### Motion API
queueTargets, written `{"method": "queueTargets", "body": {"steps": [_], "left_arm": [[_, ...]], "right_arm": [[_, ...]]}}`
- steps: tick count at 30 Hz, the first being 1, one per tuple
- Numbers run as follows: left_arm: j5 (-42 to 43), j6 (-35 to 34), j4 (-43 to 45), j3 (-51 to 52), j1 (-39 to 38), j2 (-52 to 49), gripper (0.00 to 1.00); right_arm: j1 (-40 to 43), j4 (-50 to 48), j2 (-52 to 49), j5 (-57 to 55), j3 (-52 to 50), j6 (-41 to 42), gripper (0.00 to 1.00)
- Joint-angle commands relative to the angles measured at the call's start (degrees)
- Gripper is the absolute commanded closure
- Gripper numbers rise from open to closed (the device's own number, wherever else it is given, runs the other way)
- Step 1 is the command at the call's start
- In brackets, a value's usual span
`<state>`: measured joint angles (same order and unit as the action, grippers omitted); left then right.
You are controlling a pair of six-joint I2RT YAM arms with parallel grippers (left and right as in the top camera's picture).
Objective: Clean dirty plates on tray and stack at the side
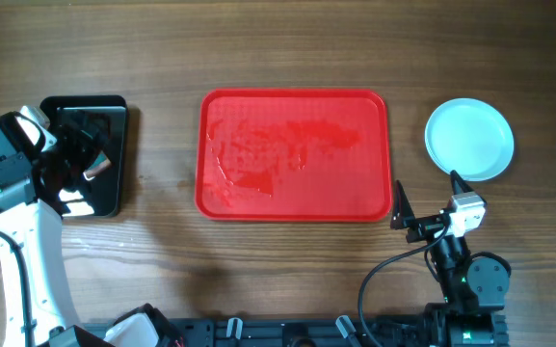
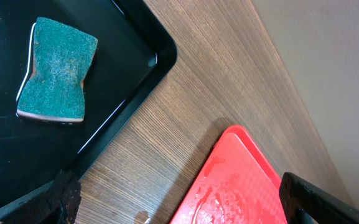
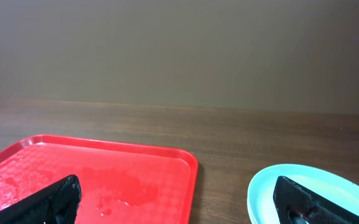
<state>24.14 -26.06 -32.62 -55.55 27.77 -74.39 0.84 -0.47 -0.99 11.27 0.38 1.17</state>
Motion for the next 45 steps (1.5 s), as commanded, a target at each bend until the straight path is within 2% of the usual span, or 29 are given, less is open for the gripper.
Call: {"method": "queueTargets", "body": {"steps": [1,5,10,11,15,19,25,29,39,45], "left_arm": [[1.11,-0.33,0.17,-0.07,-0.17,0.79,0.00],[-0.48,0.15,0.15,-0.02,-0.17,1.62,0.00],[-9.25,0.13,-4.55,0.17,-0.17,7.52,0.00],[-9.97,0.22,-7.13,0.76,-0.35,9.97,0.00],[-9.73,0.28,-6.36,6.08,-3.34,15.82,0.00],[-6.54,0.22,0.35,15.87,-10.45,22.60,0.00],[-2.73,-1.42,22.86,33.92,-21.64,34.71,0.00],[-2.93,-1.40,32.50,43.58,-25.42,42.42,0.00],[-6.80,-1.07,33.33,50.34,-25.64,53.13,0.00],[-6.86,4.02,33.33,51.82,-25.68,58.77,0.00]], "right_arm": [[-0.28,-0.28,0.79,-0.76,-0.09,-1.03,0.00],[-0.28,-0.28,0.79,-0.76,-0.09,-1.03,0.00],[-0.28,-0.28,0.79,-0.76,-0.09,-1.03,0.00],[-0.28,-0.28,0.79,-0.76,-0.09,-1.01,0.00],[-0.28,-0.28,0.79,-0.76,-0.09,-1.03,0.00],[-0.28,-0.28,0.79,-0.76,-0.09,-1.03,0.00],[-0.28,-0.26,0.79,-0.76,-0.09,-1.03,0.00],[-0.28,-0.28,0.79,-0.76,-0.09,-1.01,0.00],[-0.28,-0.28,0.79,-0.76,-0.09,-1.03,0.00],[-0.28,-0.28,0.79,-0.76,-0.09,-1.01,0.00]]}}
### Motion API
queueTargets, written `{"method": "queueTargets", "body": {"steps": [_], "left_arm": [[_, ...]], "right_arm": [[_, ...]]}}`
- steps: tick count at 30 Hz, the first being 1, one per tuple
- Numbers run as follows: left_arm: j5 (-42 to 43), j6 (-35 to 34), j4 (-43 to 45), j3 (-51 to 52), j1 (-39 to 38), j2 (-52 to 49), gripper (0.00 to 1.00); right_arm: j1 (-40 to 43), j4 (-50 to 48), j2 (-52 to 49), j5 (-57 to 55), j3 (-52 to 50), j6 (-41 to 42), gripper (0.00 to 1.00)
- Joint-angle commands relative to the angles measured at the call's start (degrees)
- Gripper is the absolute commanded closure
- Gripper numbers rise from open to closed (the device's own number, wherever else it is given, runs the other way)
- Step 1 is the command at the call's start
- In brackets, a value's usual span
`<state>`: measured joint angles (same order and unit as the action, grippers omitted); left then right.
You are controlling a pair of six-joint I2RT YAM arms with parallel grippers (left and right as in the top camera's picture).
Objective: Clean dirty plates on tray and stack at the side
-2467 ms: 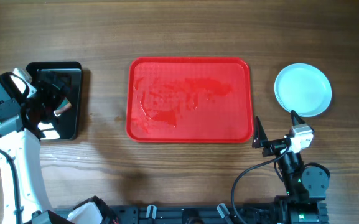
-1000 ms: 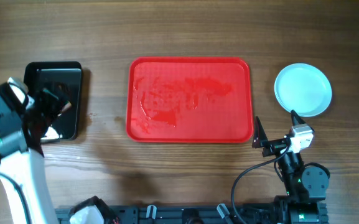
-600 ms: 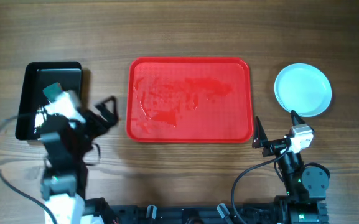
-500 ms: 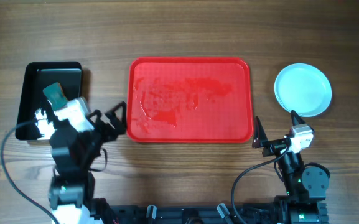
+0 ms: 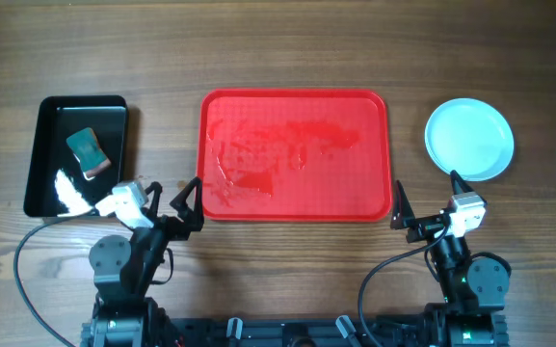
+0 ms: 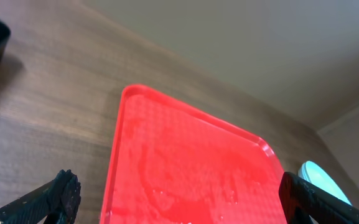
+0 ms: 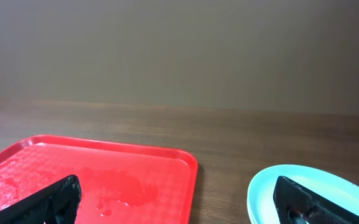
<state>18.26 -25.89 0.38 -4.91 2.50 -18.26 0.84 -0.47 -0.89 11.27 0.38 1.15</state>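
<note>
The red tray [image 5: 295, 104] lies mid-table, wet and smeared, with no plate on it; it also shows in the left wrist view [image 6: 167, 124] and the right wrist view [image 7: 167, 158]. A light blue plate [image 5: 469, 140] rests on the wood to the tray's right, its edge visible as the plate [image 7: 303, 186] and plate [image 6: 319, 177]. My left gripper [image 5: 169, 196] stands open by the tray's front left corner, holding nothing. My right gripper [image 5: 424, 198] stands open by the tray's front right corner, below the plate.
A black bin [image 5: 46, 154] at the far left holds a green sponge [image 5: 86, 150]. Both arm bases and their cables sit along the table's front edge.
My left gripper, which hung open over the black bin and sponge, now sits low at the front by the tray's left corner. The sponge lies uncovered in the bin. The right arm is unchanged.
</note>
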Motion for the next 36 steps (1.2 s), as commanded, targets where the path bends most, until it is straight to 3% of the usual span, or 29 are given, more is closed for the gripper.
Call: {"method": "queueTargets", "body": {"steps": [1,6,26,32,36], "left_arm": [[-0.98,4.92,0.46,1.18,-0.44,3.26,0.00],[-1.42,9.66,1.38,1.18,-0.52,5.60,0.00],[-7.93,9.64,4.94,4.61,-0.48,10.58,0.00],[-9.70,9.70,4.31,4.59,-0.48,13.81,0.00],[-11.76,13.05,-0.96,4.59,-0.48,17.77,0.00]], "right_arm": [[-0.28,-0.28,0.68,-0.76,-0.09,-1.03,0.00],[-0.28,-0.28,0.68,-0.76,-0.09,-1.03,0.00],[-0.28,-0.28,0.68,-0.76,-0.09,-1.01,0.00],[-0.28,-0.28,0.68,-0.76,-0.09,-1.03,0.00],[-0.28,-0.28,0.68,-0.76,-0.09,-0.98,0.00]]}}
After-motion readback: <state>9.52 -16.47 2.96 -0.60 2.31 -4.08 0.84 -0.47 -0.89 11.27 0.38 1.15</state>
